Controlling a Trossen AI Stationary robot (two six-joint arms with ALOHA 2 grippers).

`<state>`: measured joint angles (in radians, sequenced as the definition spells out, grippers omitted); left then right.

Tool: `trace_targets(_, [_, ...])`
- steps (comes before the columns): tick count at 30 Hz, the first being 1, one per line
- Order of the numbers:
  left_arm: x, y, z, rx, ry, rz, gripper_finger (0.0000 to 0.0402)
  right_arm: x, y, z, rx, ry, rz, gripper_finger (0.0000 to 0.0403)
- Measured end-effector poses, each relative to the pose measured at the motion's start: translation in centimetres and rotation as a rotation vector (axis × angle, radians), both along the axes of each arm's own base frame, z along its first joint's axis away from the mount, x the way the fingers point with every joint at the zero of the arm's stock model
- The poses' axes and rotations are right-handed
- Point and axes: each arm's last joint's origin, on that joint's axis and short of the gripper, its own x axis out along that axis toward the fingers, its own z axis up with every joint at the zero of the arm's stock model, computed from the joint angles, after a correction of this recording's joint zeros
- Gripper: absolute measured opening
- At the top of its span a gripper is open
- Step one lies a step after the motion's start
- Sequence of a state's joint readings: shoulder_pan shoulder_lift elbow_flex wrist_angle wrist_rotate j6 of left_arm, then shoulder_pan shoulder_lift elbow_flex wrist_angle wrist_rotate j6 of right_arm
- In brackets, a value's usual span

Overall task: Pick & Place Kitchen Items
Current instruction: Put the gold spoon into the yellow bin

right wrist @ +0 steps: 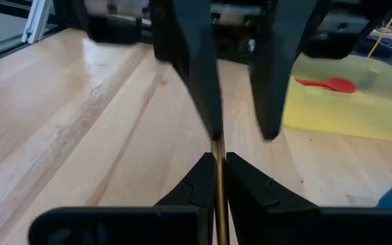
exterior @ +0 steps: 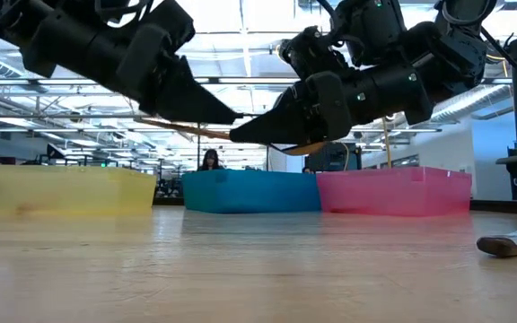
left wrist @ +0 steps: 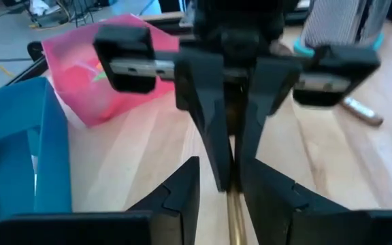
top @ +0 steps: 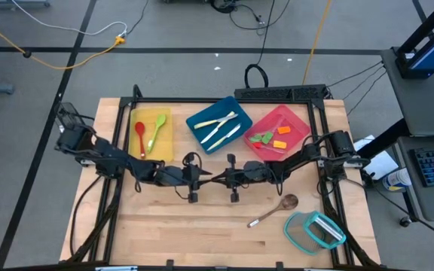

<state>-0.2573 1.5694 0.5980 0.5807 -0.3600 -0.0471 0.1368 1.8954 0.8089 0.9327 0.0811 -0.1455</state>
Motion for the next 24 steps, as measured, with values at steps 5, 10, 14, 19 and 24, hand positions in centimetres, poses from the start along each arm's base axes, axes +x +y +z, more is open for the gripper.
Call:
trace_targets(5, [-0.1,-0.1,0.6,-0.023,-0.026,0.001,0.0113,0.0,0.0,-0.1,-0.001,0.007,0.0,0.0018])
trace_targets(10, [-0.3,-0.6,0.4,-0.018,-0.008,-0.018,0.0113,-0.1,0.0,-0.2,-0.005,0.014,-0.01,0.0018])
trace_targets(14, [-0.8,-0.7,-0.5,-0.043,0.085,-0.003,0.0113,-0.1,-0.1,-0.2,-0.009,0.014,-0.023,0.0018])
trace_targets(19, [-1.4,-0.3,-1.6,-0.072,0.207,0.052,0.0113,0.0,-0.1,0.0,-0.005,-0.013,-0.021,0.0018])
trace_targets(24, [-1.4,-0.1,-1.6,-0.073,0.214,0.066,0.0113,0.0,0.0,0.0,-0.001,-0.018,-0.018,0.0018])
